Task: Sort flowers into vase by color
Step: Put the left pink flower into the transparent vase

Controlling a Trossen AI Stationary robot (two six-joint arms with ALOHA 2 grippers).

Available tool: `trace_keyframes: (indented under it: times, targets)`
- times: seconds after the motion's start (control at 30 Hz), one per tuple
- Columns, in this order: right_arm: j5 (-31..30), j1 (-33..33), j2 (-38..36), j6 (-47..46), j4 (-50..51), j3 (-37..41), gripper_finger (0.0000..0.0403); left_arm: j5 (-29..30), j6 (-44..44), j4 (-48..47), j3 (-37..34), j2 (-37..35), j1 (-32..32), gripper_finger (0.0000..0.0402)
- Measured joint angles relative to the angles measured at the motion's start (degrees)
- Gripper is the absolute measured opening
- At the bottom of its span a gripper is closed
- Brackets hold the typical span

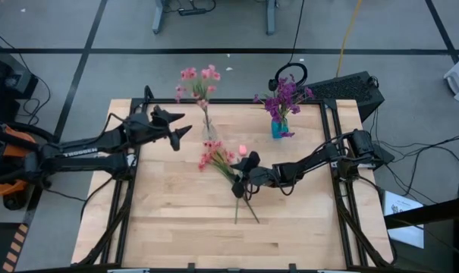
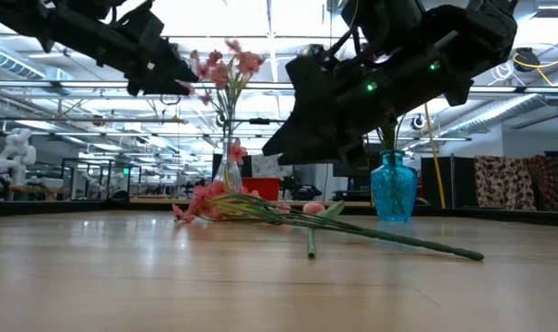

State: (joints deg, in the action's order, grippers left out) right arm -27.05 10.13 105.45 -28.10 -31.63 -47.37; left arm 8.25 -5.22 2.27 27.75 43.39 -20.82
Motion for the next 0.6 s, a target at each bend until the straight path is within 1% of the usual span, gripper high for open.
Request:
trace_keyframes:
  times: [0.07, 0.17, 0.33, 0.43, 0.5, 0.6]
  targets:
    - [1.2, 0.0, 0.0, -1.1, 1.6, -0.3, 0.0184, 0.0, -1.3, -2.0, 0.0, -0.4, 1.0, 0.0286]
    - [3.2, -0.1, 0.0, -1.7, 8.2, -3.7, 0.0202, 0.1, -3.2, -4.6, 0.0, -0.4, 2.9, 0.0286]
    - [3.4, 0.0, 0.0, -1.6, 27.3, -14.1, 0.0236, 0.1, -5.6, -7.0, 0.0, 0.2, 7.9, 0.0286]
    - [3.0, -0.4, 0.0, -1.6, 35.5, -19.2, 0.0252, 0.1, -7.7, -7.5, 0.0, 0.3, 11.5, 0.0286]
    - [3.0, -0.9, 0.0, -1.4, 38.0, -21.1, 0.0261, 0.9, -9.0, -7.7, 0.0, 0.4, 14.1, 0.0286]
    - [3.2, -1.8, 0.0, -1.4, 38.9, -22.0, 0.0271, 3.9, -9.6, -7.8, 0.0, 0.5, 18.5, 0.0286]
